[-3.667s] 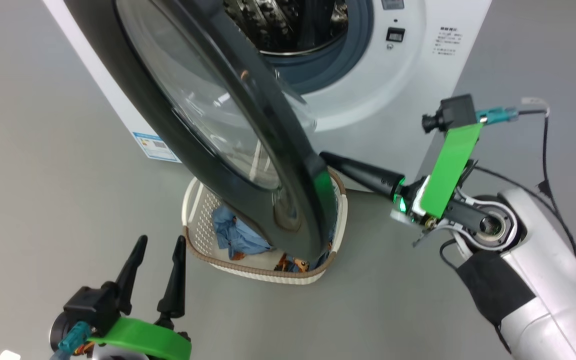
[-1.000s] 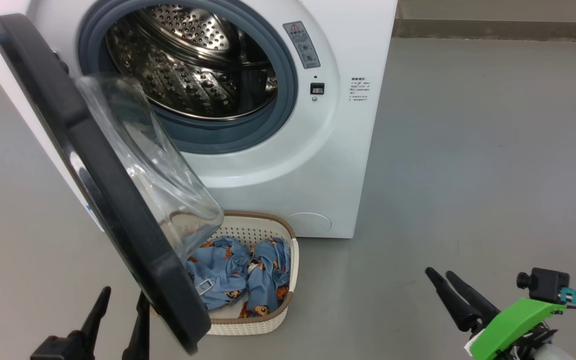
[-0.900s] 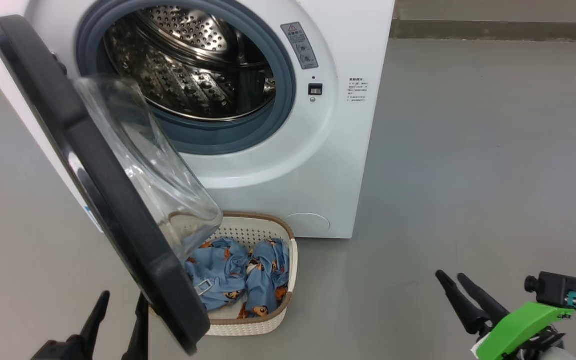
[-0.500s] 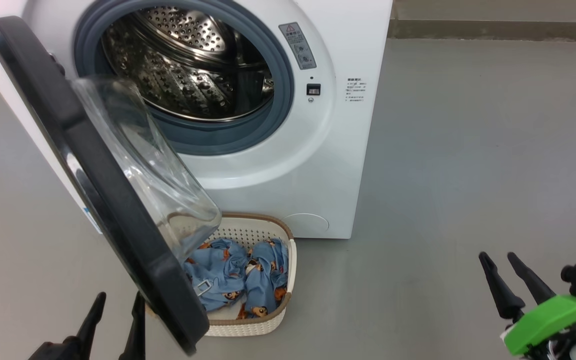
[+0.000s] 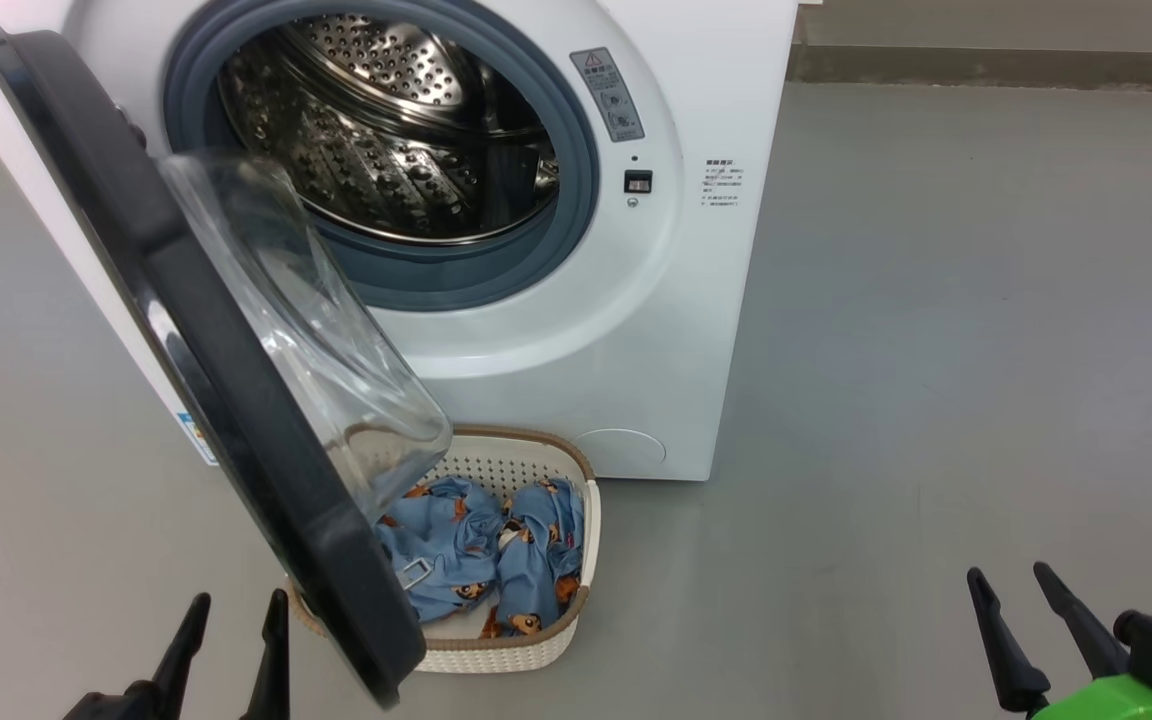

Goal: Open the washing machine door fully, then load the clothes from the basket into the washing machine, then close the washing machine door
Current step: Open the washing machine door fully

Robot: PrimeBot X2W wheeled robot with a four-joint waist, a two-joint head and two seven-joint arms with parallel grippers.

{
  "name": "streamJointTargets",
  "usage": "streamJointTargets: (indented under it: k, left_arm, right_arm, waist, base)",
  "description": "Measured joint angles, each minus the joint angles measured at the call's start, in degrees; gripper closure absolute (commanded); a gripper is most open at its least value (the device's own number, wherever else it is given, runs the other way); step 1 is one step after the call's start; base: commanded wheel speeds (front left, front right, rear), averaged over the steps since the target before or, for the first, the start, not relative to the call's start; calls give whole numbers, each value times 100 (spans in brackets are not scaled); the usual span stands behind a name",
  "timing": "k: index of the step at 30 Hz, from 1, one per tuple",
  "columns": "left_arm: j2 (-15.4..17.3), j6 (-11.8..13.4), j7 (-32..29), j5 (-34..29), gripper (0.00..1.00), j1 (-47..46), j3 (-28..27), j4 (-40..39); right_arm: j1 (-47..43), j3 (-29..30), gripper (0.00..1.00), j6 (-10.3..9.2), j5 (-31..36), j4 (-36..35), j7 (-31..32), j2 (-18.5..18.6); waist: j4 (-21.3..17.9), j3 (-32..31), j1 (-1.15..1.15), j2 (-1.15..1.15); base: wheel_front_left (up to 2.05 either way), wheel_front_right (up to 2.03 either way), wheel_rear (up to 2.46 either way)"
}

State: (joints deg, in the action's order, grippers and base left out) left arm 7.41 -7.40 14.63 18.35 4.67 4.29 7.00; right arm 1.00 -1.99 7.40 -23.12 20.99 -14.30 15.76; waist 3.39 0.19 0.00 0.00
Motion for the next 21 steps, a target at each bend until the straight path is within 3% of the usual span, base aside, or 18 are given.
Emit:
streamJointTargets:
  k: [11,19,20,21]
  left_arm:
    - [-47,0,0,0,0,2,-19,1]
    - [-80,0,0,0,0,5,-68,2]
    - [-86,0,1,0,13,5,-78,3]
    - [-96,0,1,1,52,5,-92,10]
  right_arm:
    - [-493,253,0,0,911,-176,0,-378]
    - [-591,312,0,0,1000,-192,0,-497]
    - [-591,324,0,0,1003,-200,0,-497]
    - [-591,328,0,0,1003,-205,0,-495]
  waist:
    - [53,-12,0,0]
    - [53,-21,0,0]
    - [54,-23,0,0]
    - [57,-26,0,0]
  base:
    - [0,0,0]
    - [0,0,0]
    - [0,0,0]
    - [0,0,0]
